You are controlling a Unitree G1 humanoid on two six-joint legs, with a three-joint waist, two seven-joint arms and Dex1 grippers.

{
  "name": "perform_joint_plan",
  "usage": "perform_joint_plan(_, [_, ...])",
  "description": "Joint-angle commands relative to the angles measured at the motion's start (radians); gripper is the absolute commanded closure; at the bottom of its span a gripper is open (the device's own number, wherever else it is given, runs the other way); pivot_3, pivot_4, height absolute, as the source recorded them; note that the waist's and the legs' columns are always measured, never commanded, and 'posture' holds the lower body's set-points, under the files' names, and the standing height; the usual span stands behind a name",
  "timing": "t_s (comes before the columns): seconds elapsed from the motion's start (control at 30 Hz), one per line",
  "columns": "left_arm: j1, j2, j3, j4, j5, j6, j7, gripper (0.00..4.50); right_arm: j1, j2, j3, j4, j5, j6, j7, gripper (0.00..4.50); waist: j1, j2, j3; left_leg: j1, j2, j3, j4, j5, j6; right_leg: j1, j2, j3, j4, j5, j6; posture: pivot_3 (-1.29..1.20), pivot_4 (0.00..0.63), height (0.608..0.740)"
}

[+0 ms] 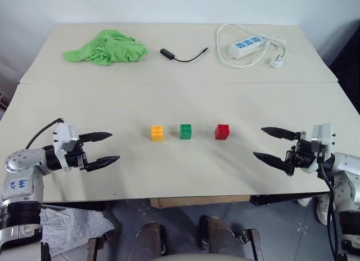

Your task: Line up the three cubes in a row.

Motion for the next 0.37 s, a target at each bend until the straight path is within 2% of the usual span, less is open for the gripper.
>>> perform_joint_plan(0.03, [0.044,-0.009,0.067,-0.108,-0.061,0.013,0.059,0.1,-0.06,-0.005,0.007,0.099,-0.013,-0.048,0.082,0.0,-0.004,0.0,0.0,0.0,0.0,0.0,0.0,0.0,0.0,0.0,0.0,0.0,0.0,0.0,0.0,0.0,0.15,0.74])
perform_joint_plan(0.2, [0.076,-0.012,0.053,-0.138,-0.044,-0.029,0.078,0.1,-0.094,0.009,0.037,0.119,-0.005,-0.05,0.167,0.0,-0.003,0.0,0.0,0.0,-0.001,0.0,0.0,0.0,0.0,0.0,0.0,-0.001,0.0,0.0,0.0,0.0,0.15,0.74])
perform_joint_plan(0.37, [0.092,-0.006,0.023,-0.135,-0.034,-0.056,0.056,0.1,-0.095,0.012,0.067,0.118,-0.029,-0.07,0.17,0.0,-0.004,0.0,0.0,0.0,-0.001,0.001,0.0,0.0,0.0,0.0,0.0,-0.001,0.0,0.0,0.0,0.0,0.15,0.74])
